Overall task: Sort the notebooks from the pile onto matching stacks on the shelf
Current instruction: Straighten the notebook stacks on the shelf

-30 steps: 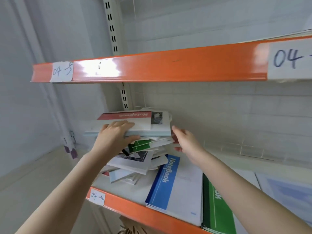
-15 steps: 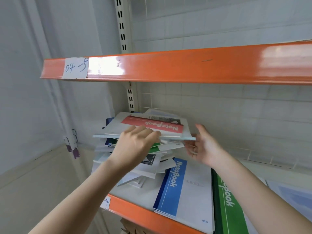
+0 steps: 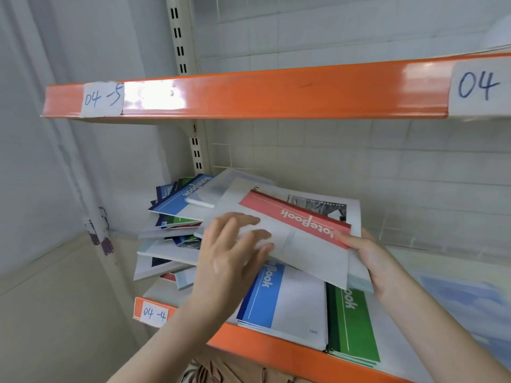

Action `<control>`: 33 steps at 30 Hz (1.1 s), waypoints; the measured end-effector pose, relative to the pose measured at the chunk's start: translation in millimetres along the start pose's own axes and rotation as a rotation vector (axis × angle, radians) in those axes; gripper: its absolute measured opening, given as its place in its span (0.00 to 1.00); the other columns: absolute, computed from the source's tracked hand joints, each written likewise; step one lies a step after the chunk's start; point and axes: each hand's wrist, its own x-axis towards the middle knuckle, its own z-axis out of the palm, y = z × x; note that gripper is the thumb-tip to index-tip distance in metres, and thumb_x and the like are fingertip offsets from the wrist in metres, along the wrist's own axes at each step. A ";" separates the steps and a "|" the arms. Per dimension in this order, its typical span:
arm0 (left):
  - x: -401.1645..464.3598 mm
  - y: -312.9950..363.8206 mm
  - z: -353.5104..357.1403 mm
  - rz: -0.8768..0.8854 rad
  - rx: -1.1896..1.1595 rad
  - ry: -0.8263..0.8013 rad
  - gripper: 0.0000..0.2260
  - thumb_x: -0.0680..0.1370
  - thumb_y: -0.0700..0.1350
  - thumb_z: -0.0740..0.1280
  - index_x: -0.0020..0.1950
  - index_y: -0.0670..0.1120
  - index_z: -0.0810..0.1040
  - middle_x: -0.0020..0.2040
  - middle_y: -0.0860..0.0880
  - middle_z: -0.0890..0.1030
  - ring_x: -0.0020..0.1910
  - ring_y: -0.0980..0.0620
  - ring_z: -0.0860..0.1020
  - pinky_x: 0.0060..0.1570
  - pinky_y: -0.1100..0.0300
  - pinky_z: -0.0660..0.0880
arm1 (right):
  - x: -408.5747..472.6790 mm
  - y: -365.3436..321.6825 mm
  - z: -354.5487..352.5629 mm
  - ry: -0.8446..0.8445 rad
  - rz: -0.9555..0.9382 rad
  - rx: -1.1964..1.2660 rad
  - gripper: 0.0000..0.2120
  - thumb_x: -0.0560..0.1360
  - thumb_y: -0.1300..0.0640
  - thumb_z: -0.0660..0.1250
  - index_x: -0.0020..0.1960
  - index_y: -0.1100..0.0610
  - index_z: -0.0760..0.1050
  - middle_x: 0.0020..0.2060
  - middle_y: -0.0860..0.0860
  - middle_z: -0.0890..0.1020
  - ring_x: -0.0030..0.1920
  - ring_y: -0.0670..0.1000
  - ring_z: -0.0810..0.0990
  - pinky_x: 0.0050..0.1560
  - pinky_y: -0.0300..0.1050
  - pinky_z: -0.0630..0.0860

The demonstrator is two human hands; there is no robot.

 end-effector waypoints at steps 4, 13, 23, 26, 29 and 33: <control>14.8 3.6 -6.6 -0.343 0.002 -0.132 0.16 0.80 0.51 0.57 0.58 0.44 0.78 0.57 0.46 0.78 0.55 0.48 0.73 0.54 0.58 0.69 | -25.1 -3.0 -37.8 0.085 -0.100 0.000 0.24 0.67 0.57 0.71 0.63 0.57 0.73 0.53 0.58 0.83 0.50 0.57 0.82 0.52 0.51 0.78; 32.6 74.8 70.3 -0.201 0.238 -0.493 0.18 0.66 0.48 0.78 0.49 0.38 0.82 0.42 0.40 0.81 0.43 0.36 0.78 0.38 0.46 0.76 | -92.7 -13.4 -117.9 0.231 -0.210 -0.030 0.43 0.53 0.43 0.81 0.62 0.61 0.73 0.46 0.55 0.85 0.44 0.51 0.84 0.39 0.40 0.79; 66.4 192.4 155.3 -0.004 -0.209 -0.667 0.33 0.74 0.68 0.51 0.71 0.49 0.70 0.68 0.50 0.71 0.66 0.46 0.68 0.63 0.50 0.65 | -176.2 -38.6 -243.7 0.370 -0.164 -0.041 0.46 0.49 0.44 0.83 0.62 0.61 0.74 0.49 0.59 0.84 0.46 0.56 0.84 0.41 0.46 0.80; 76.9 235.9 172.2 0.126 -0.245 -0.740 0.31 0.75 0.69 0.53 0.71 0.53 0.68 0.69 0.56 0.69 0.68 0.52 0.64 0.65 0.56 0.61 | -198.1 -46.1 -283.1 0.336 -0.158 -0.063 0.46 0.48 0.41 0.83 0.59 0.61 0.74 0.46 0.57 0.84 0.44 0.55 0.84 0.41 0.46 0.79; 85.7 276.4 183.9 0.174 -0.307 -0.764 0.35 0.70 0.72 0.51 0.68 0.53 0.72 0.62 0.56 0.72 0.62 0.54 0.67 0.62 0.58 0.63 | -215.6 -50.8 -319.0 0.367 -0.160 -0.043 0.44 0.48 0.41 0.83 0.57 0.62 0.75 0.45 0.57 0.83 0.43 0.55 0.83 0.41 0.46 0.79; 97.2 331.3 193.8 0.195 -0.297 -0.800 0.29 0.70 0.72 0.58 0.60 0.53 0.75 0.55 0.54 0.74 0.57 0.53 0.68 0.57 0.59 0.65 | -241.5 -57.7 -366.5 0.419 -0.161 -0.027 0.23 0.69 0.51 0.69 0.59 0.64 0.74 0.45 0.57 0.82 0.42 0.54 0.83 0.43 0.45 0.79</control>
